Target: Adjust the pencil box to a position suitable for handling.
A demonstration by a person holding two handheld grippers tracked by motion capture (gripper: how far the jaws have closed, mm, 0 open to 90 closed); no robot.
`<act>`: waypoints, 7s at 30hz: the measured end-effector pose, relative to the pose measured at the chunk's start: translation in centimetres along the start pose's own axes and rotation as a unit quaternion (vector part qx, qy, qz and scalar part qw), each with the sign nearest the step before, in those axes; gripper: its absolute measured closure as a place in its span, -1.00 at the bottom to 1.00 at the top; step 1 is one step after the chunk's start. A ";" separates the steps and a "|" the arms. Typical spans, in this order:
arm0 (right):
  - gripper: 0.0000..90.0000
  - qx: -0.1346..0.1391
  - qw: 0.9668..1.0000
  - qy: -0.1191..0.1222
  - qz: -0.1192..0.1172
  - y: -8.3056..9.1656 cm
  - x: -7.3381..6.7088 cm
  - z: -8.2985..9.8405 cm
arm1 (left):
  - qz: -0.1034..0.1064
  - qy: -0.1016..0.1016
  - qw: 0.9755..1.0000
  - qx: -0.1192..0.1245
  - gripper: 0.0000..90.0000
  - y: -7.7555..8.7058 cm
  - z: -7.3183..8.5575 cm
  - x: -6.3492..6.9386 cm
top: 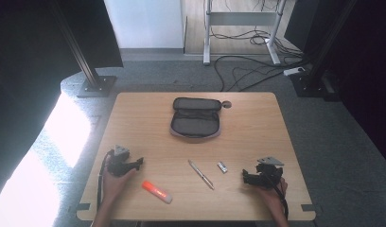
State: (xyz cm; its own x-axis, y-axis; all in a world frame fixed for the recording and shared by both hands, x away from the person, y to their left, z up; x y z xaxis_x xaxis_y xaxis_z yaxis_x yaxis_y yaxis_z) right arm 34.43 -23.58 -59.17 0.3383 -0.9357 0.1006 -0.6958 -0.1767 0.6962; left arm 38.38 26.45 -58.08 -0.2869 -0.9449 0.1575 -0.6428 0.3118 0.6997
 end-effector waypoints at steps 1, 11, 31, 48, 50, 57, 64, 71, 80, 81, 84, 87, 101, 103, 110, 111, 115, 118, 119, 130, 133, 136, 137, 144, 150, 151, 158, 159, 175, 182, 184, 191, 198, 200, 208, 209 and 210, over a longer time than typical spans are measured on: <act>-0.99 0.000 1.000 0.000 0.000 0.0 0.0 0.0 | 0.000 0.000 1.000 0.000 -0.33 0.0 0.0 0.0; -0.87 0.007 1.000 0.000 0.000 0.4 0.1 0.2 | 0.001 0.001 1.000 0.000 -0.33 0.0 0.0 0.0; -0.77 0.011 1.000 -0.010 0.012 0.5 0.4 0.2 | 0.009 0.000 1.000 -0.001 -0.33 0.1 0.0 -0.2; -0.73 0.013 1.000 -0.009 0.014 0.5 0.4 0.2 | 0.023 0.000 0.999 0.032 -0.28 1.3 -1.2 1.0; -0.72 0.013 1.000 -0.009 0.012 0.4 0.4 0.2 | 0.029 -0.004 0.999 0.032 -0.27 1.2 -1.4 1.4; -0.72 0.013 1.000 -0.007 0.010 0.3 0.4 0.0 | 0.024 -0.003 0.999 0.028 -0.27 0.8 -2.3 2.2; -0.69 0.015 1.000 -0.005 0.009 0.3 0.3 0.0 | 0.042 0.016 0.998 0.034 -0.25 0.5 -4.0 3.7; -0.69 0.015 1.000 -0.005 0.008 0.3 0.4 0.0 | 0.051 0.024 0.998 0.041 -0.24 0.2 -6.0 4.9; -0.69 0.015 1.000 -0.005 0.008 0.3 0.3 0.0 | 0.054 0.022 0.998 0.032 -0.24 -1.4 -7.7 4.9; -0.69 0.015 1.000 -0.005 0.008 0.3 0.3 0.0 | 0.053 0.024 0.998 0.031 -0.24 -1.6 -7.8 4.8; -0.69 0.015 1.000 -0.005 0.010 0.3 0.4 0.0 | 0.053 0.028 0.998 0.027 -0.24 -2.0 -8.5 4.6; -0.69 0.015 1.000 -0.005 0.009 0.3 0.4 0.0 | 0.053 0.028 0.998 0.032 -0.24 -2.1 -9.0 4.7; -0.69 0.016 1.000 -0.006 0.008 0.3 0.4 0.0 | 0.071 0.026 0.996 0.037 -0.22 -2.9 -11.8 6.5; -0.68 0.016 1.000 -0.006 0.009 0.3 0.4 0.0 | 0.070 0.024 0.997 0.034 -0.22 -3.1 -12.2 6.8; -0.68 0.016 1.000 -0.006 0.009 0.3 0.4 0.0 | 0.073 0.013 0.997 0.029 -0.22 -3.8 -13.5 8.2; -0.68 0.016 1.000 -0.006 0.009 0.3 0.4 0.0 | 0.073 0.013 0.997 0.029 -0.22 -3.8 -13.5 8.2; -0.68 0.015 1.000 -0.006 0.009 0.3 0.4 0.0 | 0.075 0.023 0.997 0.029 -0.22 -4.1 -13.9 8.0; -0.68 0.016 1.000 -0.006 0.010 0.3 0.3 0.0 | 0.073 0.024 0.997 0.025 -0.22 -4.6 -14.3 8.0; -0.68 0.015 1.000 -0.006 0.010 0.3 0.3 0.0 | 0.073 0.024 0.997 0.023 -0.22 -4.8 -14.5 8.0; -0.68 0.015 1.000 -0.007 0.009 0.2 0.3 -0.1 | 0.069 0.023 0.997 0.001 -0.18 -7.9 -15.8 8.7; -0.68 0.016 1.000 -0.006 0.010 0.2 0.3 -0.2 | 0.068 0.025 0.997 -0.002 -0.17 -8.4 -15.8 8.7; -0.67 0.015 1.000 -0.005 0.011 0.2 0.3 -0.2 | 0.067 0.028 0.997 -0.005 -0.15 -9.2 -15.8 8.8; -0.67 0.015 1.000 -0.005 0.011 0.2 0.3 -0.2 | 0.062 0.029 0.998 -0.007 -0.15 -9.6 -15.7 8.6; -0.67 0.015 1.000 -0.008 0.013 0.2 0.2 -0.2 | 0.049 0.044 0.998 -0.021 -0.05 -11.4 -14.9 7.6; -0.67 0.015 1.000 -0.007 0.014 0.2 0.2 -0.2 | 0.049 0.048 0.997 -0.024 0.03 -11.8 -14.7 7.5; -0.67 0.015 1.000 -0.007 0.014 0.2 0.2 -0.2 | 0.049 0.047 0.997 -0.023 0.03 -11.9 -14.7 7.5; -0.65 0.015 1.000 -0.007 0.013 0.2 0.2 -0.2 | 0.042 0.039 0.998 -0.026 0.25 -12.7 -14.3 7.9; -0.65 0.015 1.000 -0.007 0.013 0.2 0.2 -0.2 | 0.042 0.039 0.998 -0.026 0.28 -12.7 -14.3 7.9; -0.63 0.017 1.000 -0.006 0.010 0.1 0.0 -0.3 | 0.038 0.047 0.997 -0.048 0.54 -13.4 -13.5 7.7; -0.62 0.018 1.000 -0.004 0.009 0.1 0.0 -0.4 | 0.031 0.056 0.997 -0.048 0.64 -13.4 -13.6 7.6; -0.62 0.018 1.000 -0.005 0.008 0.0 0.0 -0.4 | 0.030 0.058 0.997 -0.048 0.65 -13.4 -13.6 7.7; -0.30 0.035 0.999 -0.021 -0.002 0.3 0.8 -0.4 | 0.031 0.059 0.997 -0.045 0.66 -13.4 -13.5 7.6; -0.30 0.069 0.996 -0.051 -0.026 1.4 1.7 -2.2 | 0.037 0.062 0.996 -0.043 0.66 -13.4 -13.4 7.5; -0.30 0.074 0.996 -0.048 -0.032 1.6 1.6 -3.0 | 0.038 0.063 0.996 -0.042 0.65 -13.4 -13.4 7.5; -0.34 0.075 0.996 -0.010 -0.047 1.0 0.1 -6.4 | 0.039 0.066 0.996 -0.042 0.65 -13.4 -13.4 7.4; -0.34 0.075 0.996 -0.010 -0.047 1.0 0.1 -6.4 | 0.040 0.067 0.996 -0.042 0.65 -13.4 -13.4 7.4; -0.34 0.074 0.996 -0.005 -0.045 0.9 -0.1 -6.7 | 0.040 0.067 0.996 -0.043 0.65 -13.4 -13.4 7.5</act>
State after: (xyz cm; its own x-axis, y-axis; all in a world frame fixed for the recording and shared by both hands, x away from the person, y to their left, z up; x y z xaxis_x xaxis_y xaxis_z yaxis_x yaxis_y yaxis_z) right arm 38.02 -21.64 -53.78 0.3977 -0.9169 0.0336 -0.7482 -0.3029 0.5903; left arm 54.33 13.87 -56.97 -0.2347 -0.9237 0.3029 -0.5568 0.3832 0.7370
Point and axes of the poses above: each handheld gripper's, and its own axes: y roughly backward along the jaws, z roughly out of its underside, x roughly to its right, the point moved 5 cm from there along -y, roughly forward along the jaws, and after that the axes turned 9 degrees about y, right-handed, at the moved point
